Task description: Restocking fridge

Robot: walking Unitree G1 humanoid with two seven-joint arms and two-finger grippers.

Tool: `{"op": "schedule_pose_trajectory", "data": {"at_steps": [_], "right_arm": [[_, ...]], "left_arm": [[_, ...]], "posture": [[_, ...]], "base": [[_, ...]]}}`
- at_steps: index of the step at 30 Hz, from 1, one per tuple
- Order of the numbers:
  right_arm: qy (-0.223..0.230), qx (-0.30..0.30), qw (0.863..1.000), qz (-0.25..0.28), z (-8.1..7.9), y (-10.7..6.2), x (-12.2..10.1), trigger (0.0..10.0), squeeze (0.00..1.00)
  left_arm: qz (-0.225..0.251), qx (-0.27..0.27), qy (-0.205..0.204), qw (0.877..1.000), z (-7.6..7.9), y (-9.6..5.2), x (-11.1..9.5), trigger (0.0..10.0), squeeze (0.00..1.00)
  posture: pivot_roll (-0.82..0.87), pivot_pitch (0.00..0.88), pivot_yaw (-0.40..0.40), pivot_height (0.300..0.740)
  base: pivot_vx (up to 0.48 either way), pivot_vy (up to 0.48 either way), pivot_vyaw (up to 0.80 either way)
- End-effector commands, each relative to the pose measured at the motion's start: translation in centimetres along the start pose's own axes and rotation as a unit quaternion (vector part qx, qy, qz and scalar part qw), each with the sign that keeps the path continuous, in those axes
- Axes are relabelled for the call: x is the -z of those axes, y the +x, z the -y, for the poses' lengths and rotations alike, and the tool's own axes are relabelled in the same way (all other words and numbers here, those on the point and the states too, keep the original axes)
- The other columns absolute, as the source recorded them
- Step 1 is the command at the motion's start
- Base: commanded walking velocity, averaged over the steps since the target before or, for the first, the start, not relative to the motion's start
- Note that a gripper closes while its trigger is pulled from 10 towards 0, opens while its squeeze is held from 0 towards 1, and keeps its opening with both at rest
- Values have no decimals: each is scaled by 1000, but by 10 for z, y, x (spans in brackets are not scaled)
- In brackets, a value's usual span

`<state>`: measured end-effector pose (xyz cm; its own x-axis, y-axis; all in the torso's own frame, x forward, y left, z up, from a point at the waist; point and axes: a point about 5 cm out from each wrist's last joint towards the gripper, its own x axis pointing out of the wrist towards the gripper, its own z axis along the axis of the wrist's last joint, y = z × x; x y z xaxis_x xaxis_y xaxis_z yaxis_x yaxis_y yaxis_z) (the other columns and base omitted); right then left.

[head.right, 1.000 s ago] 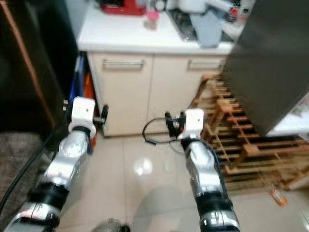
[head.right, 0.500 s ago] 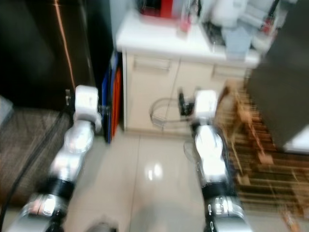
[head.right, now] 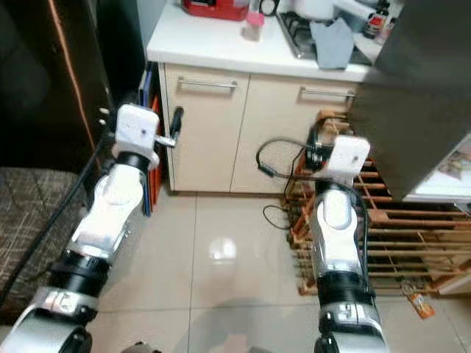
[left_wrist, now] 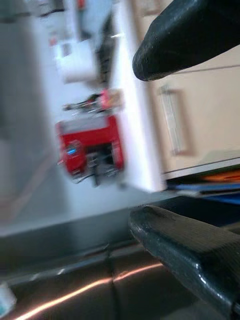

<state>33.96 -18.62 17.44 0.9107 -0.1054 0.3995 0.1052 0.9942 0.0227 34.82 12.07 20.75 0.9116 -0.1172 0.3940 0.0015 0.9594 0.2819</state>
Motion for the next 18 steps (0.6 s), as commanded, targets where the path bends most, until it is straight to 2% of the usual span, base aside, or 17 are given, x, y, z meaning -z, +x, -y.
{"op": "schedule_pose_trajectory", "data": {"at_steps": [1, 5, 9, 11, 12, 13, 18], "right_arm": [[-8, -4, 999, 33, 0, 7, -14, 10000, 0], [-16, -34, 998, 52, -7, 10, -22, 10000, 0], [10, -23, 1000, 8, -7, 3, -5, 10000, 0], [17, -20, 1000, -1, -7, 1, -2, 10000, 0], [28, -15, 999, -33, -5, -9, 10, 10000, 0], [29, -18, 999, -42, -5, -14, 14, 10000, 0], [22, -43, 997, -60, -7, -30, 21, 10000, 0]], "left_arm": [[50, -2, -10, 999, -4, 10, -24, 10000, 0], [56, -13, -22, 998, -5, 14, -30, 10000, 0], [15, -4, -58, 998, 6, 8, -14, 10000, 0], [9, -2, -62, 998, 7, 7, -11, 10000, 0], [-15, 2, -65, 998, 7, 1, -1, 10000, 0], [-25, 2, -68, 997, 5, -2, 3, 10000, 0], [-57, 2, -64, 996, 0, -14, 17, 10000, 0]], "posture": [[24, 0, -66, 740], [17, 0, -66, 740], [19, 0, -67, 740], [20, 0, -67, 740], [19, 0, -67, 740], [19, 0, -65, 740], [15, 0, -60, 740]], "base": [[480, 0, 0], [480, 0, 0], [480, 0, 0], [480, 0, 0], [480, 0, 0], [480, 0, 0], [480, 0, 0]]}}
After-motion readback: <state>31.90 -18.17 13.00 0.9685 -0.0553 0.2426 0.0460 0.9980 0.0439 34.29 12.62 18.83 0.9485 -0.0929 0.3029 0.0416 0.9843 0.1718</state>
